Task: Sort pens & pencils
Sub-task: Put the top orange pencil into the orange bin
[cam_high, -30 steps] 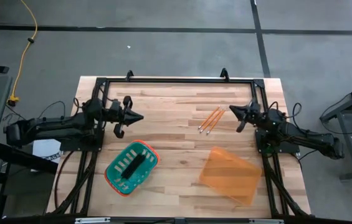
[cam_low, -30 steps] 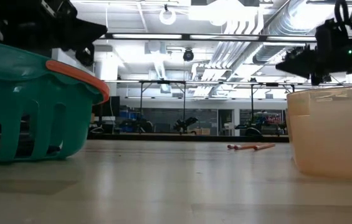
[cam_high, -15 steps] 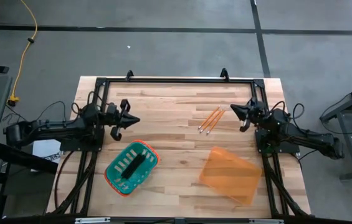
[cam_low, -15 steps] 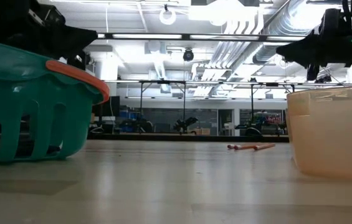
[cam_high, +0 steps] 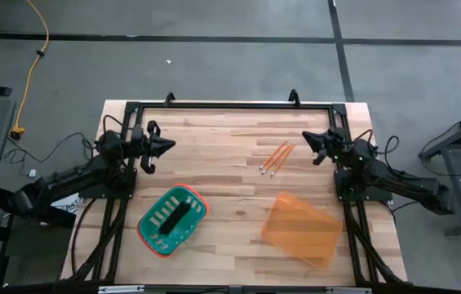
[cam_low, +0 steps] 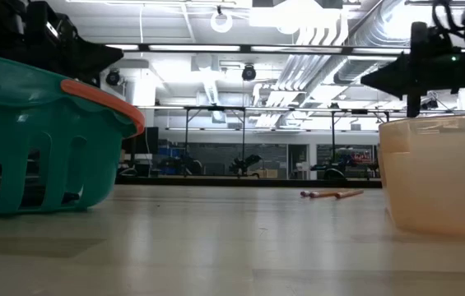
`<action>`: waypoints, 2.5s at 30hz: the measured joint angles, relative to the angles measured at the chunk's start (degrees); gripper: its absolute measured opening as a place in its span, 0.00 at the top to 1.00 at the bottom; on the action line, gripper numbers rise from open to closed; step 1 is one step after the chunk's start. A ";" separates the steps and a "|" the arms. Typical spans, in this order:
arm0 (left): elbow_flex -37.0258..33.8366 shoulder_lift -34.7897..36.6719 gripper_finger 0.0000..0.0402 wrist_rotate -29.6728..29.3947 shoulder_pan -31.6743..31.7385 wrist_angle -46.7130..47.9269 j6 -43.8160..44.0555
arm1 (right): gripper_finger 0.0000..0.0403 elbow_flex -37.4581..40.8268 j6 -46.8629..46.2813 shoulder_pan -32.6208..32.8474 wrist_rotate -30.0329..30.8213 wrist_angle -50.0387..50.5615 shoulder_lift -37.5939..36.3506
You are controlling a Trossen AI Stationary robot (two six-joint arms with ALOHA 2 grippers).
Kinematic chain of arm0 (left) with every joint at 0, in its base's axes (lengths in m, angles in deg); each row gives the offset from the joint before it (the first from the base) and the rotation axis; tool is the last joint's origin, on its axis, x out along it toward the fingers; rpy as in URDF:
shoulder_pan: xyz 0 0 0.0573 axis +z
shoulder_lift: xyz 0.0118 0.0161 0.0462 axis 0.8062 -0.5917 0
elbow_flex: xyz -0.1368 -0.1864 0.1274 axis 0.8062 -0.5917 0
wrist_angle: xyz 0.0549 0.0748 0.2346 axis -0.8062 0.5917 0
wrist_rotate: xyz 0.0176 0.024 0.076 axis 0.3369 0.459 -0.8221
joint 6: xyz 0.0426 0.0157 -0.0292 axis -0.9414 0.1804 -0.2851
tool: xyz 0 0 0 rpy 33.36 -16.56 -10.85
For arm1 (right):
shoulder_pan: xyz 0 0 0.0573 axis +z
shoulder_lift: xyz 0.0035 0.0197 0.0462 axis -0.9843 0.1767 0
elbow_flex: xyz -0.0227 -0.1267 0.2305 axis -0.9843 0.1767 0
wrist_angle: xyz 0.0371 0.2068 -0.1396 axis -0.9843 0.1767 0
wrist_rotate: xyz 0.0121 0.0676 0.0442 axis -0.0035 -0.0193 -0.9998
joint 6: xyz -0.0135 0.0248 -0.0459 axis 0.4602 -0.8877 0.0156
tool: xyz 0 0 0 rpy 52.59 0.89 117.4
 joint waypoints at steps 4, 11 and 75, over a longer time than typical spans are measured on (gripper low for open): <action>0.02 2.42 1.00 -2.86 -0.83 2.80 -0.18 | 1.00 -4.49 0.71 -1.21 -0.04 3.26 6.59; 0.07 7.74 1.00 -9.11 -6.15 11.47 -4.49 | 1.00 -15.96 3.51 -3.20 -0.06 14.96 20.41; 0.09 25.29 1.00 -31.71 -27.14 37.61 -9.15 | 0.73 -73.65 47.94 8.86 3.15 74.21 100.06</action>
